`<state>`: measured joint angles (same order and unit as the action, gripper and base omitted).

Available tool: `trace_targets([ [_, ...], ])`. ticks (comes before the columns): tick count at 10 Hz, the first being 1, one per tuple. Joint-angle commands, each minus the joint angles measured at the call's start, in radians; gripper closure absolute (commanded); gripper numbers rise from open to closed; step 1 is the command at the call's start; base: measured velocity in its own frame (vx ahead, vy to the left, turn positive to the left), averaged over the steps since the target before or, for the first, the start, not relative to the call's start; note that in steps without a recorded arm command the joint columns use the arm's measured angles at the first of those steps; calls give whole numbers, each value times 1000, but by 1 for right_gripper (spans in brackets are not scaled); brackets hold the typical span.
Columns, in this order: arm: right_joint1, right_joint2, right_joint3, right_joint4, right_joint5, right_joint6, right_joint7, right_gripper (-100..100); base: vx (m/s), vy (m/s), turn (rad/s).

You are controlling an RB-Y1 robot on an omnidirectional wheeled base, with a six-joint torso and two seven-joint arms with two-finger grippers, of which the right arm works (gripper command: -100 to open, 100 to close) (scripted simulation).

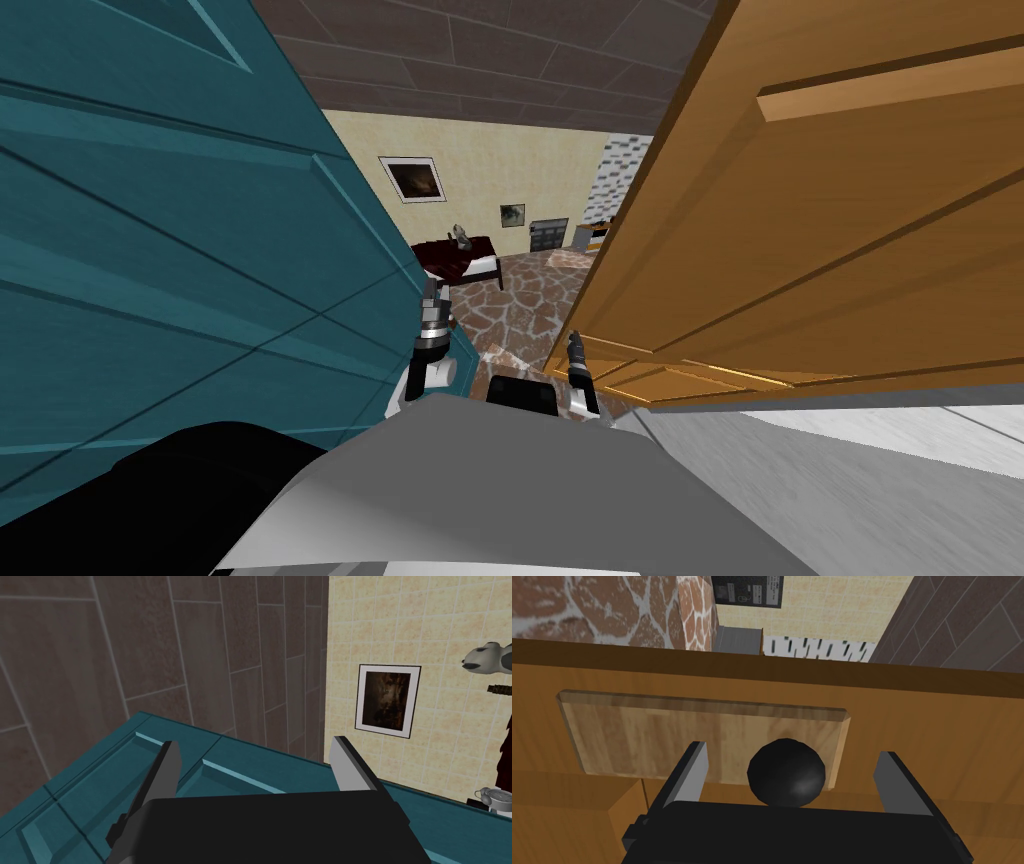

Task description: Push the door open

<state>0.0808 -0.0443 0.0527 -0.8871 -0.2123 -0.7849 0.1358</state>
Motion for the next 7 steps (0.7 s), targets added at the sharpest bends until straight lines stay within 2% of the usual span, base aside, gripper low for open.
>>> trace_targets([
  [1,-2,-1,0,0,0,2,0,100,-20,6,7],
  [6,-2,-1,0,0,0,2,0,100,-15,1,2],
  [7,-3,-8,-14,2,-7,8,8,100,90,13,-53],
])
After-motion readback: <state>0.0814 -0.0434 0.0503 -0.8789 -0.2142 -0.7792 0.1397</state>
